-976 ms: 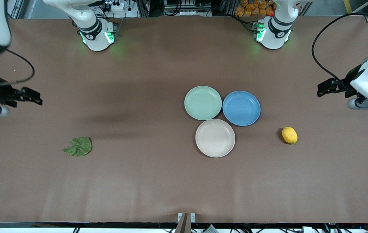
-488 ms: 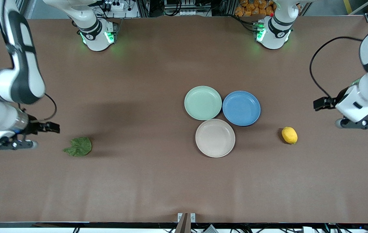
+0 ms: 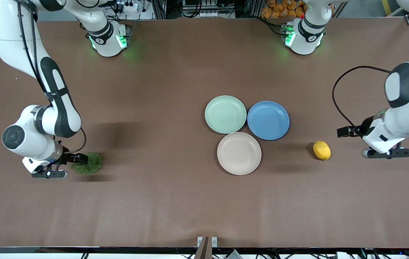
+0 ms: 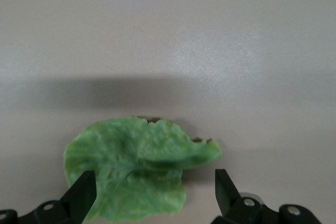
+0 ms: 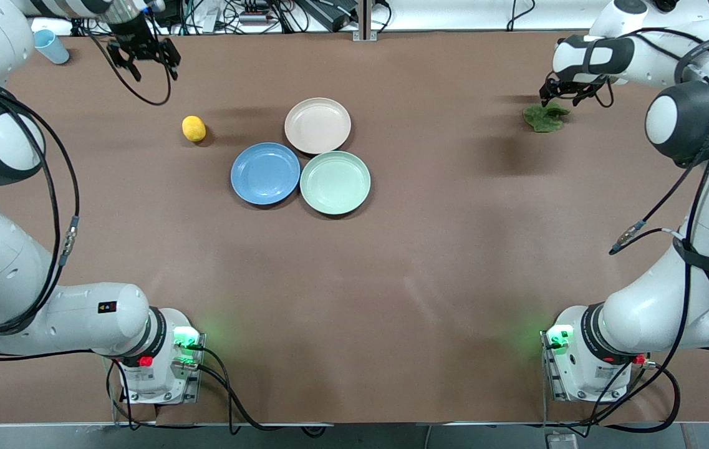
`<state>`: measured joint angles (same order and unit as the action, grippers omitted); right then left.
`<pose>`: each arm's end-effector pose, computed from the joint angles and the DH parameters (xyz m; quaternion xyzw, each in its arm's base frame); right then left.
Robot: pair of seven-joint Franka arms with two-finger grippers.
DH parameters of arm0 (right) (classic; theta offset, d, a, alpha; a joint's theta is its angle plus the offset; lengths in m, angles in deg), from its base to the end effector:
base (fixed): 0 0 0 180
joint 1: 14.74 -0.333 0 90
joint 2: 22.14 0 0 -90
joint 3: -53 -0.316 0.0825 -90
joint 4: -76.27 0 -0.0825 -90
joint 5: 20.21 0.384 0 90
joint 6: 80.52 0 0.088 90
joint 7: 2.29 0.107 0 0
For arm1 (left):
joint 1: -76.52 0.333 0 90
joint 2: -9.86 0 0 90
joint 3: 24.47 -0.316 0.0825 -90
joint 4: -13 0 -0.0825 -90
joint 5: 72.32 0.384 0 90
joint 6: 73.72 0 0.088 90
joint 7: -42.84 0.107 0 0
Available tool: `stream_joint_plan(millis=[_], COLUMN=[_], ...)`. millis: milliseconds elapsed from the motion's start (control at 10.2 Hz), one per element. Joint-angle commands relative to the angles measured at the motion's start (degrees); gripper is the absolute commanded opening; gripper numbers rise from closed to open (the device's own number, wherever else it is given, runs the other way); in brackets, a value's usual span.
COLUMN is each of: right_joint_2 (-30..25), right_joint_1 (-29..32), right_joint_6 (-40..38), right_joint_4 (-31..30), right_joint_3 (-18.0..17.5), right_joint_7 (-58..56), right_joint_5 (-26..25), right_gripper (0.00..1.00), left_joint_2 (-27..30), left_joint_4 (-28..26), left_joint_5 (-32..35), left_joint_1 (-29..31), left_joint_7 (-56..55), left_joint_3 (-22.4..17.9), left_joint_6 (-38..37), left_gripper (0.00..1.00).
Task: Place lemon and lettuce in plates
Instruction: 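Grasp the lettuce with the right gripper while the left gripper grasps the lemon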
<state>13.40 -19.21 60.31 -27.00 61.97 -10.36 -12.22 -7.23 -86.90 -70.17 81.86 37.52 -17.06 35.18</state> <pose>0.6569 -0.0442 0.2080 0.9997 -0.0066 0.0227 0.0024 0.6232 -0.0140 0.3931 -0.9973 -0.0225 0.0692 0.0026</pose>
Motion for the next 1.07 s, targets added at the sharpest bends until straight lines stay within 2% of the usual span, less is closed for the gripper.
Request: stream_joint_plan(millis=[0,293,780,976], right_joint_2=[2.2,3.7,2.6,-1.9], right_joint_1=[0.9,1.6,1.6,2.3], right_joint_6=[2.5,5.0,5.1,-4.1], right_joint_4=[0.4,0.3,-0.1,1.0], right_joint_3=[-0.7,-1.3,-2.6,-2.6], right_joint_7=[-1.9,-4.9,-4.9,-4.9], right_joint_5=[3.9,5.8,5.8,5.7], right_gripper=[0.98,0.73,0.00,0.00], left_joint_2=[-0.1,-3.3,-7.8,-10.4], left_joint_4=[-5.6,-7.0,-7.8,-7.7], left_joint_5=[-1.3,-0.9,-0.7,-0.6], left_joint_1=[0.1,0.1,0.4,0.4], left_joint_7=[-3.4,-5.6,-7.1,-8.1], left_joint_3=[0.2,0.2,-0.3,-0.5], left_joint_6=[5.3,7.8,16.1,20.2], left_gripper=[1.00,1.00,1.00,1.00])
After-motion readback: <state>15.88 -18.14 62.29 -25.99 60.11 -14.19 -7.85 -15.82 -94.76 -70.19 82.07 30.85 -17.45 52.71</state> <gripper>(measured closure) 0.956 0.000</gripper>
